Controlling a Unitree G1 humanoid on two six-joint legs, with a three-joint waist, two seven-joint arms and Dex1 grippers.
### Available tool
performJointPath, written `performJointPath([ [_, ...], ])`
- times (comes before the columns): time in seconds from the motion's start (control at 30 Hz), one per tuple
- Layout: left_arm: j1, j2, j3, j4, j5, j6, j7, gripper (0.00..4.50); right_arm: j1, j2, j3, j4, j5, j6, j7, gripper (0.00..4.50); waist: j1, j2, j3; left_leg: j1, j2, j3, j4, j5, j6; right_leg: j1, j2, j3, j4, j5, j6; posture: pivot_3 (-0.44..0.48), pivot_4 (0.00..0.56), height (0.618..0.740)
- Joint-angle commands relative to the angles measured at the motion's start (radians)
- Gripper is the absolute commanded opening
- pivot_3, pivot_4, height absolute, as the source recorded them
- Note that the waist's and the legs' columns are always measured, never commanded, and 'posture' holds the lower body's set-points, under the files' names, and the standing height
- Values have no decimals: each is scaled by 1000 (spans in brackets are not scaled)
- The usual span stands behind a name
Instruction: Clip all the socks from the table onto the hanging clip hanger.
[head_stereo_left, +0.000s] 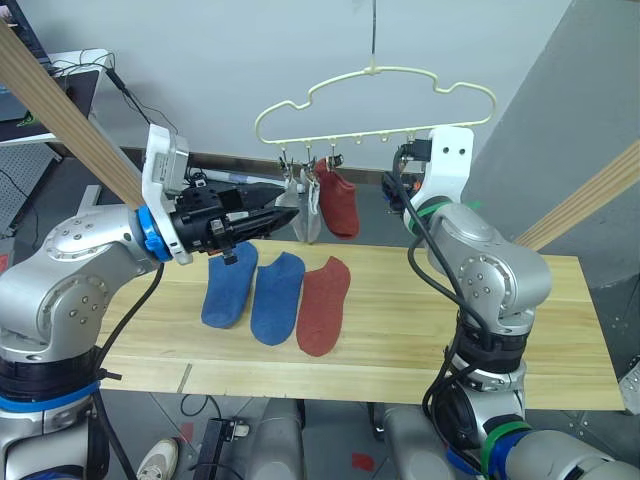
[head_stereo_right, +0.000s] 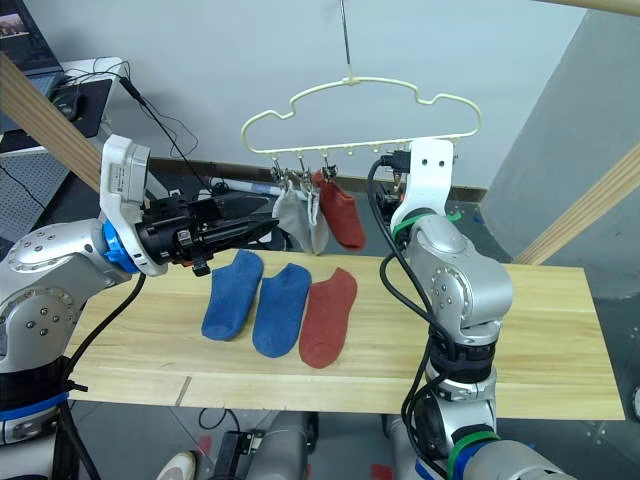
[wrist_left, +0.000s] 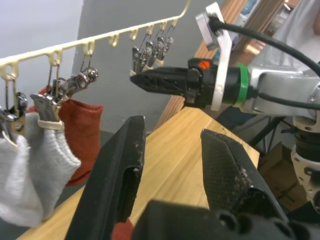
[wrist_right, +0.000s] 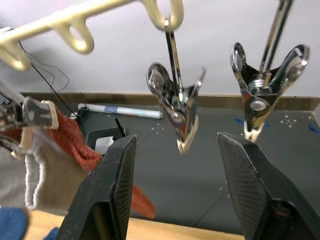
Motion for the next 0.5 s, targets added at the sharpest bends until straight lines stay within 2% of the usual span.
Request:
performJointPath([
  [0.03, -3, -1, 14, -31, -9, -11, 8, 2071, -37, 7, -7, 4, 0, -25, 2, 2652, 0, 0, 1, 0, 0, 0, 0, 0, 0, 0, 0, 0, 0, 0, 0, 58, 395, 740],
  [0.5, 5, -3, 23, -46, -19, -6, 34, 2071, -115, -28, -20, 133, 1, -124, 19, 2652, 0, 0, 11, 0, 0, 1, -1, 0, 0, -1, 0, 0, 0, 0, 0, 65, 389, 740],
])
